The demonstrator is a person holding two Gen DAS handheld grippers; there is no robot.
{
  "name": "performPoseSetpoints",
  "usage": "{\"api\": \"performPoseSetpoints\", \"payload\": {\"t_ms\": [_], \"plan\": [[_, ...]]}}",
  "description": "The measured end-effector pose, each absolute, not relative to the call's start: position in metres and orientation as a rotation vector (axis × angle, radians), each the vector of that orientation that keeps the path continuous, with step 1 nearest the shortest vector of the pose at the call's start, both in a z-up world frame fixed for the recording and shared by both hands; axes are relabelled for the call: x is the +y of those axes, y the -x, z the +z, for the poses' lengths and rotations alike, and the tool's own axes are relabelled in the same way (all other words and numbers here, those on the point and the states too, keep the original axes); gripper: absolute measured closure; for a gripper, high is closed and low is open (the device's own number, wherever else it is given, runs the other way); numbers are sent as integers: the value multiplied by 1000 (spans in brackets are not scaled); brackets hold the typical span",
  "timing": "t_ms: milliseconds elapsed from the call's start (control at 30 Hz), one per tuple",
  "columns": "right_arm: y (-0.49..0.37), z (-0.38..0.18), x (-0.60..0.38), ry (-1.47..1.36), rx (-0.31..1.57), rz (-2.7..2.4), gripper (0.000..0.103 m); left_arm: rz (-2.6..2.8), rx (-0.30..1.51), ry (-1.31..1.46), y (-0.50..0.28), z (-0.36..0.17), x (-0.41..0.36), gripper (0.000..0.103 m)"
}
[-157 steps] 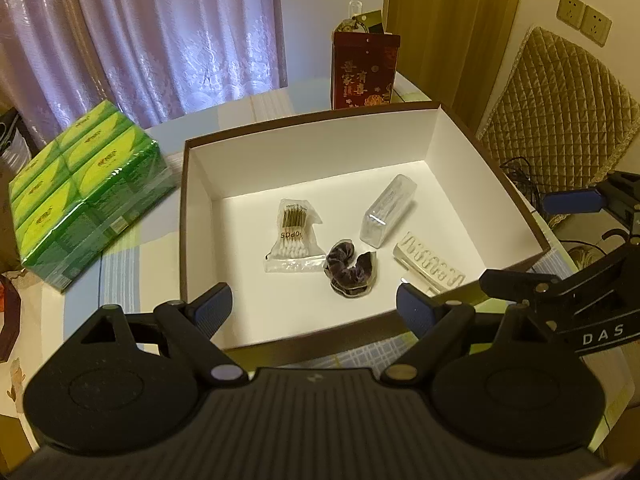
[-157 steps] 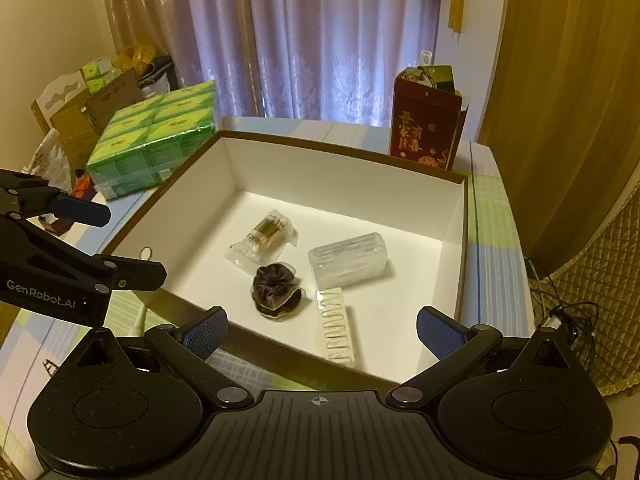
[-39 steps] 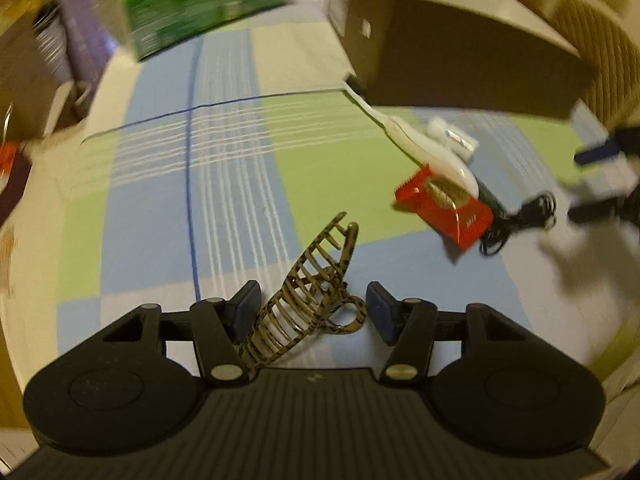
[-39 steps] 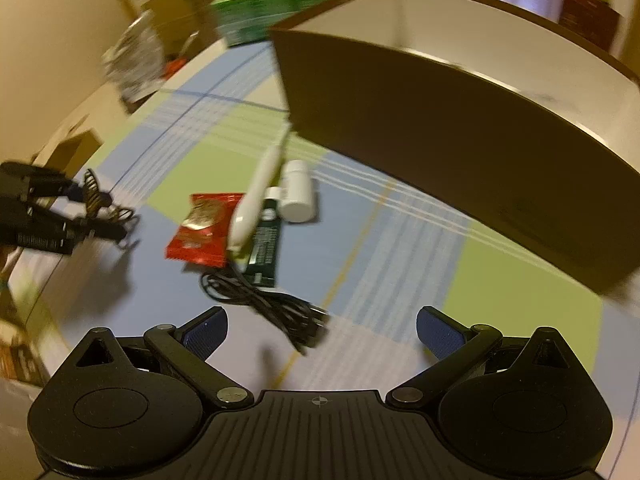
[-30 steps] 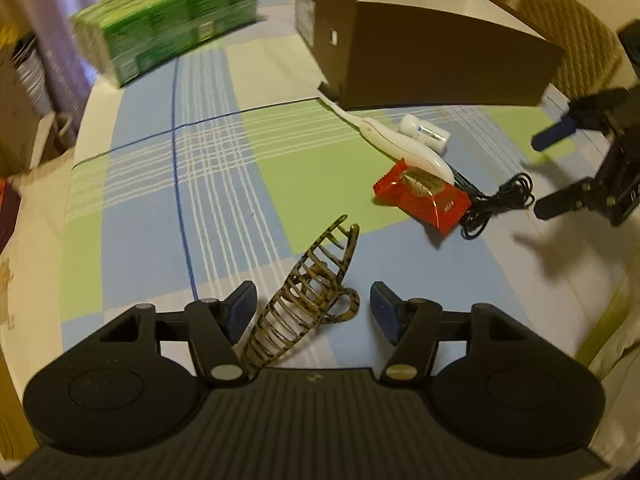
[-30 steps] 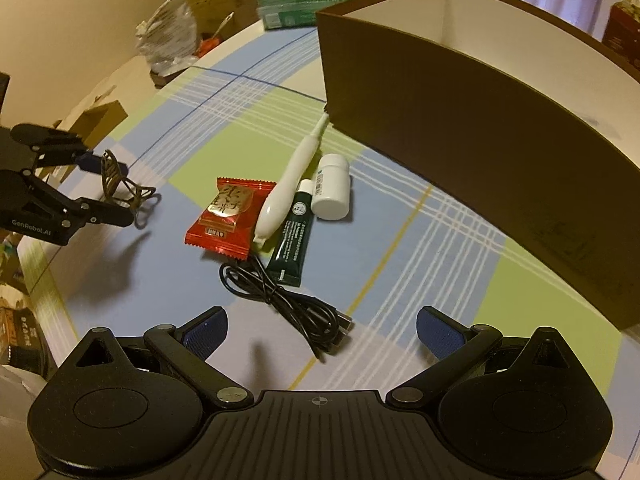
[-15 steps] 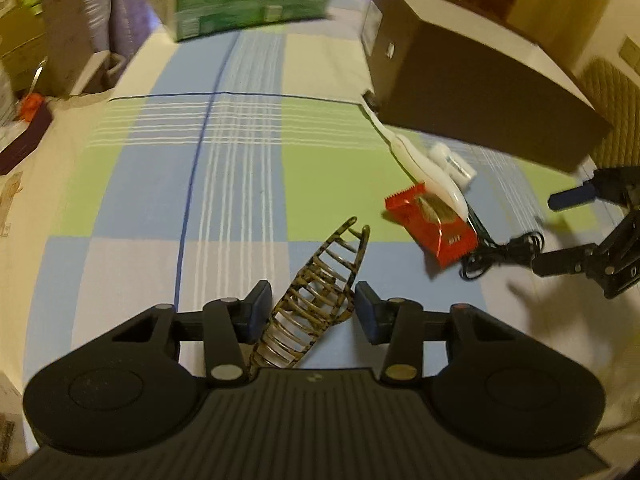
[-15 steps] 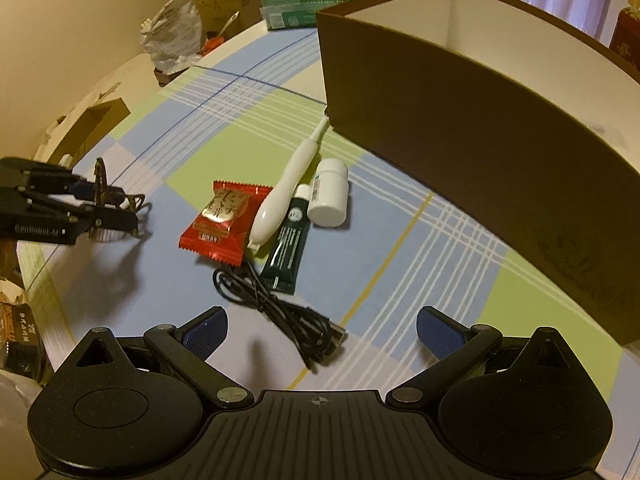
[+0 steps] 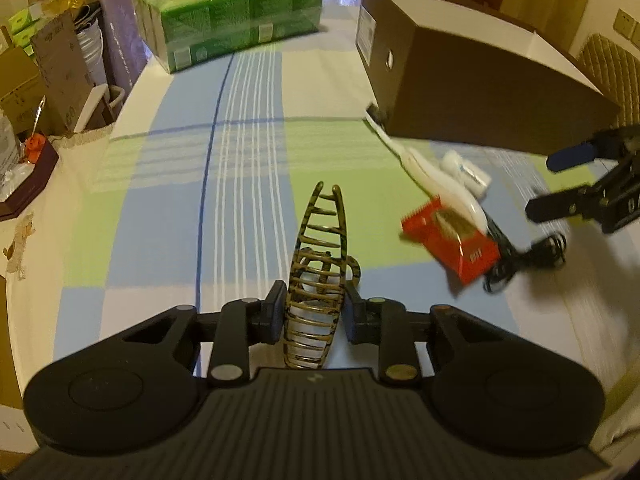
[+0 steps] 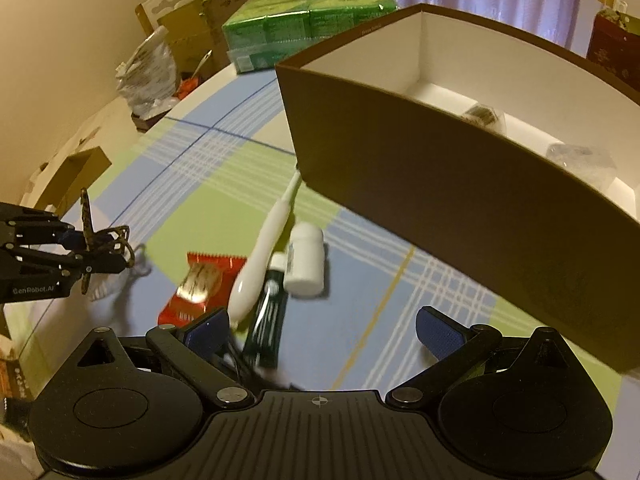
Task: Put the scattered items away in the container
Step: 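Grasp the brown claw clip with the left tool while the right tool grasps the white pill bottle, then lift and carry the claw clip and pill bottle over the box with both tools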
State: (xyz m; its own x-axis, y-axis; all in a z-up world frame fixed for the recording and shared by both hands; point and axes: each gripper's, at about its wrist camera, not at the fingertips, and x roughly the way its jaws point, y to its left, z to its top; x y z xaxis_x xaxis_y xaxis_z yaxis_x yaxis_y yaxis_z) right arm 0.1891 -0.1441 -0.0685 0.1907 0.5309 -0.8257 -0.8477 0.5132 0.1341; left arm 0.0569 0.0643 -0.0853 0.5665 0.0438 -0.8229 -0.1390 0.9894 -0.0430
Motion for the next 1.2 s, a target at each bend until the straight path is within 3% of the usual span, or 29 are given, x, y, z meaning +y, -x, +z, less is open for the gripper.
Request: {"api": "performPoseSetpoints", "payload": {"t_ms": [67,100,133,267,300,367,567,633,1200], "plan": [[-193,-69,-138,385,945,999,6,114,955,123,-65,-81,68,79],[-196,-70,-134,374,945,1001,26,116,951,132,-69,-78,70,79],[-200,-71,-130,360,956,999,33,117,948,136,-73,-77,71,79],[-212,-77,-117,325,955,958,34,115,948,134,-87,-73,73,79],[-214,-78,-114,326,956,959,39,112,950,136,-90,-72,73,79],[-218,-81,-109,326,970,977,59,108,954,138,-95,-72,73,79],[-219,-93,-102,368,996,964,60,94,974,151,-107,-73,72,79],[-219,-96,-104,384,1004,956,73,90,980,151,-108,-73,71,79],[-222,-87,-176,409,1028,852,73,86,984,142,-108,-66,61,79]]}}
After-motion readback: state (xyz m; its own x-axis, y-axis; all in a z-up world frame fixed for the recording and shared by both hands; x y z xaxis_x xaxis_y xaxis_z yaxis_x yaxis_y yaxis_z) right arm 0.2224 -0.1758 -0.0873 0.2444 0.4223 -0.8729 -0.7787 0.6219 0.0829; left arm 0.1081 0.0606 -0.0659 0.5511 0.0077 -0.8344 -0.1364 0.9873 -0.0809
